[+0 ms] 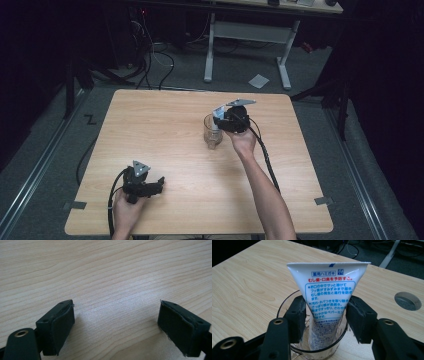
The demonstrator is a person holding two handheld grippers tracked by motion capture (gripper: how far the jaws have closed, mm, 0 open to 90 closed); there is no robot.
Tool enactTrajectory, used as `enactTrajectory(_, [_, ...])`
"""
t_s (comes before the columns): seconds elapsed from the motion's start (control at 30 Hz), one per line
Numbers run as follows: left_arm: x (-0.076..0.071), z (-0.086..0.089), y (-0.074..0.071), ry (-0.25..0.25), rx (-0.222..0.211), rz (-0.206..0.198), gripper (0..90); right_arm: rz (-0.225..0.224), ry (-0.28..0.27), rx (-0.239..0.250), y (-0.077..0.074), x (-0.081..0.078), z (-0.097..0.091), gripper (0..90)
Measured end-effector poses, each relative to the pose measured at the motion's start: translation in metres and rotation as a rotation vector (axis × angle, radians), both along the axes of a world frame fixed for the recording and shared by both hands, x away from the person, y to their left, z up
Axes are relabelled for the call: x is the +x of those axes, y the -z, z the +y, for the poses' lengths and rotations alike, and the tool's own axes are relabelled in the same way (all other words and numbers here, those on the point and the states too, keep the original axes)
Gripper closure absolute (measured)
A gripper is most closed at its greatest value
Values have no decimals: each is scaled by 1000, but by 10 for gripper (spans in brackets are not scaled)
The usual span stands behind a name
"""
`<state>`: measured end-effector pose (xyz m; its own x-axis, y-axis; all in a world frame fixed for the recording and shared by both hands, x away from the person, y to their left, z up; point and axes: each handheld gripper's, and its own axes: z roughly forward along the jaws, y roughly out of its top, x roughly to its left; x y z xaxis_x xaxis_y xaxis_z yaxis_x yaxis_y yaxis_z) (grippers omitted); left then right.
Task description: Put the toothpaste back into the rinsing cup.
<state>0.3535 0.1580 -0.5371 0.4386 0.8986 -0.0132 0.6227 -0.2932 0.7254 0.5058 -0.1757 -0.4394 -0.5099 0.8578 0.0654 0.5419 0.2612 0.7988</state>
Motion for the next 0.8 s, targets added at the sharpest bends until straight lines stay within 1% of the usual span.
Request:
enactTrajectory(0.1, [0, 0, 0, -1, -1, 0, 142, -4, -1, 18, -2, -3, -2, 458])
enactTrajectory(0.17, [0, 0, 0, -1, -1, -1, 142, 4, -4, 27, -3, -4, -2, 433])
enactTrajectory(0.27, [0, 0, 0, 0, -1, -1, 142, 3, -14, 21, -4, -6, -2, 409])
enactTrajectory(0.47, [0, 0, 0, -1, -2, -1, 142, 12, -23, 31, -4, -8, -3, 375])
enactTrajectory(0.6, [0, 0, 0, -1, -1, 0, 142, 8, -31, 26, -4, -9, -2, 351])
enactTrajectory(0.8, [0, 0, 0, -3, -2, -1, 142, 3, -45, 6, -4, -12, 0, 321])
